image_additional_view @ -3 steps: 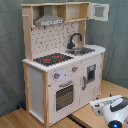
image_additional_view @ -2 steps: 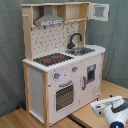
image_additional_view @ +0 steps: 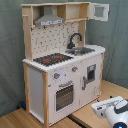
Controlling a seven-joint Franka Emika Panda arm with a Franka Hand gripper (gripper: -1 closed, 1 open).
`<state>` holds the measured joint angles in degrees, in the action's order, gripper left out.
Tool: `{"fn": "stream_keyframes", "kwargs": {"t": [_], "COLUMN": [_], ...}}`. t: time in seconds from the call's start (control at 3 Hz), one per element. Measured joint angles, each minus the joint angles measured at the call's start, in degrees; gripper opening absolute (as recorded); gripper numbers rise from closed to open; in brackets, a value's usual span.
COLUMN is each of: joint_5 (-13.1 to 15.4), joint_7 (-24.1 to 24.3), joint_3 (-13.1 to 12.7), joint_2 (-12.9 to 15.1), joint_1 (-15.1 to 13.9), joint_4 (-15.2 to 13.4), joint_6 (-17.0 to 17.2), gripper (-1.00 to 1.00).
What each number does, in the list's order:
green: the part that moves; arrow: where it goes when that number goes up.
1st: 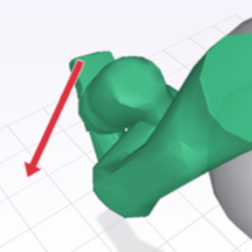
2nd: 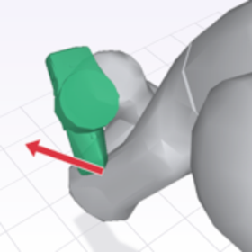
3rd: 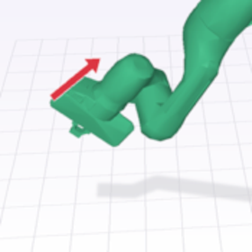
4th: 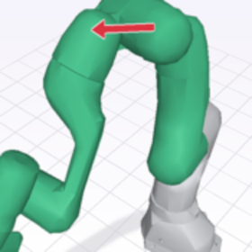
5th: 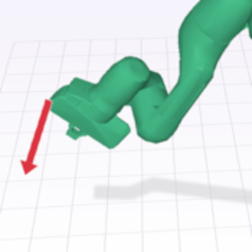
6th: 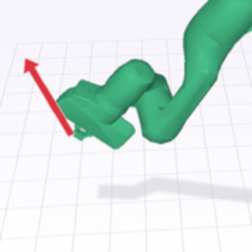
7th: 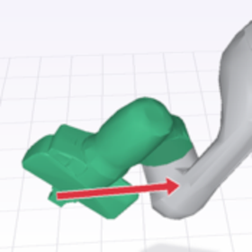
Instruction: Play with the kitchen
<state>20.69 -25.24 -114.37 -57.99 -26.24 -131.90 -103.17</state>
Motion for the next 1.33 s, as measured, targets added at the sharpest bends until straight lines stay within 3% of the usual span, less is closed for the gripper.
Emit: {"fn": "stream_keyframes", "kwargs": {"t": [1.33], "joint_5": [-8.0], "joint_7": [-7.0], "joint_3": [6.68], "joint_2": [-11.48], "joint_1": [10.94], "joint_4": [-7.66], "joint_6": [-13.23], "gripper": [1.0]}}
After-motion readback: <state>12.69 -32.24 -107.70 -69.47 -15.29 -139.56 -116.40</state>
